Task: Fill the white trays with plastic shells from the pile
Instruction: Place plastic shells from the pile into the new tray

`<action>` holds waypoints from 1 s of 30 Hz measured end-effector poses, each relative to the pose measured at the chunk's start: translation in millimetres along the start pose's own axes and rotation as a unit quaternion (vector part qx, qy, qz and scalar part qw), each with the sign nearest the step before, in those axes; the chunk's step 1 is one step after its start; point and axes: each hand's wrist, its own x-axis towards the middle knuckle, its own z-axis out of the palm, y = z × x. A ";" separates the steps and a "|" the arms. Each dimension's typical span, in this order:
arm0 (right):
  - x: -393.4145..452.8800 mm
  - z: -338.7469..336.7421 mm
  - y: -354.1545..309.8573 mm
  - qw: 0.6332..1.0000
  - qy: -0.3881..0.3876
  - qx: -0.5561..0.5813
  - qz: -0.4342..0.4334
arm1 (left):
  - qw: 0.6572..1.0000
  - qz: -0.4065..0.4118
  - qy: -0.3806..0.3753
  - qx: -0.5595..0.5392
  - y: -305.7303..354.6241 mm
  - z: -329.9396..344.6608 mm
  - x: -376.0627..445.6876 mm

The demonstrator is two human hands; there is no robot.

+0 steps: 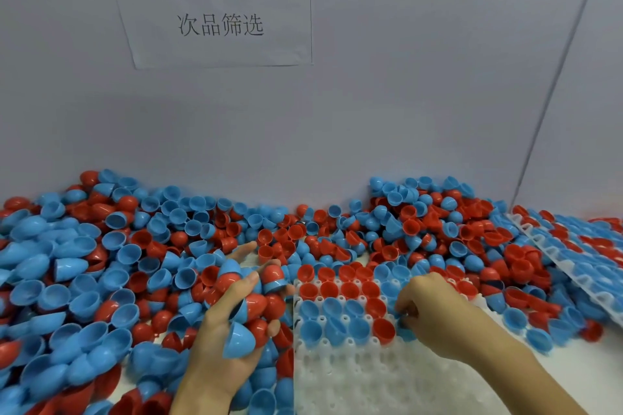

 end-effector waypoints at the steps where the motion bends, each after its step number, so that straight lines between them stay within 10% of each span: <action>1: 1.4 1.6 -2.4 1.000 -0.010 -0.011 0.000 | 1.000 0.000 0.006 0.004 1.1 1.0 -1.0; 30: -8.1 1.3 -67.6 0.984 0.045 0.131 -0.113 | 1.000 -0.006 0.019 -0.001 9.2 5.8 -5.3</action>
